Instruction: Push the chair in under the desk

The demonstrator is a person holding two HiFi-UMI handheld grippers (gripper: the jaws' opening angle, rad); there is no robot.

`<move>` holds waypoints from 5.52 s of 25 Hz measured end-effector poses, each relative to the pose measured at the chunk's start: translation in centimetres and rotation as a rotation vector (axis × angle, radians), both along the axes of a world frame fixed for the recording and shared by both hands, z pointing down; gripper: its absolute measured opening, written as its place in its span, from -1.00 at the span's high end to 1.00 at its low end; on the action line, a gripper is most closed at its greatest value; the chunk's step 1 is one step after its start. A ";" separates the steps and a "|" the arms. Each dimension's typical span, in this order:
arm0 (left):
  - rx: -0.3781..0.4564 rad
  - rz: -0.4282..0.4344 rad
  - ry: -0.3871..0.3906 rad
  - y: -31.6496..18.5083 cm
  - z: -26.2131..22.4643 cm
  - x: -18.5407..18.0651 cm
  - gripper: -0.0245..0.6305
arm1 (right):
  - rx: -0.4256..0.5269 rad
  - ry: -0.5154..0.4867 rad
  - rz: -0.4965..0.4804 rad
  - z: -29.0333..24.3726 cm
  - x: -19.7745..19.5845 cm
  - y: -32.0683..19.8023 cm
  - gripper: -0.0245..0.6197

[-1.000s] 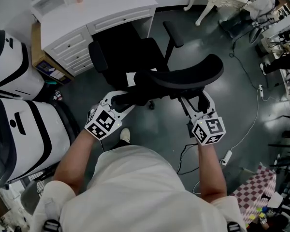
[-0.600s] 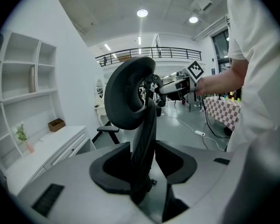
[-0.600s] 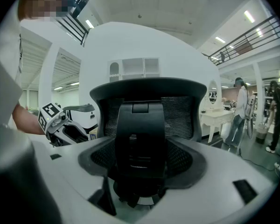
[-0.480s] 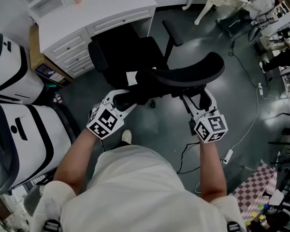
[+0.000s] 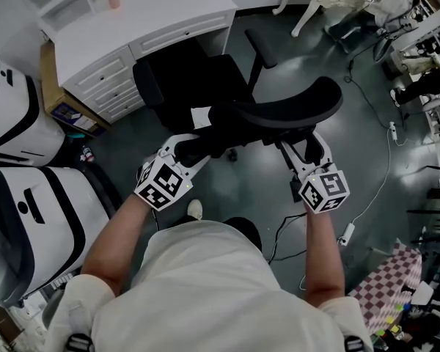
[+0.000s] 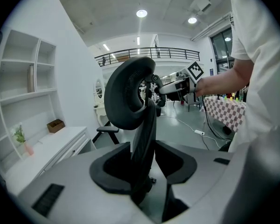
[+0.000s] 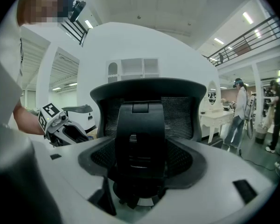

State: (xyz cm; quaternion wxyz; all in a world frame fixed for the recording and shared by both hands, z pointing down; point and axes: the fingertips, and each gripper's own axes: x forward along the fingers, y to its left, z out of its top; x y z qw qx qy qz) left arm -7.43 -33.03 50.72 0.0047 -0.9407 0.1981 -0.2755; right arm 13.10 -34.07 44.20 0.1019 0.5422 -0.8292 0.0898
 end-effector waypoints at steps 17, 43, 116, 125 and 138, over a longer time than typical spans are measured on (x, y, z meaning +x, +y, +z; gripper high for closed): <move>-0.010 -0.026 -0.006 -2.5 0.2 -0.1 0.42 | -0.006 0.000 -0.016 0.1 -0.1 -2.8 0.00; -0.015 -0.091 0.013 -6.8 0.5 -1.1 0.39 | -0.003 0.003 -0.055 0.2 -1.3 -7.7 0.00; -0.050 -0.206 0.019 -13.3 1.0 -3.3 0.28 | 0.030 0.021 -0.150 0.6 -3.6 -14.3 -0.01; 0.012 -0.318 0.051 -12.6 -0.5 -4.8 0.27 | 0.012 0.130 -0.126 0.6 -3.1 -13.7 -0.03; -0.011 -0.349 0.264 -6.2 -4.1 -7.5 0.38 | -0.031 0.143 0.021 1.1 -2.2 -5.6 -0.02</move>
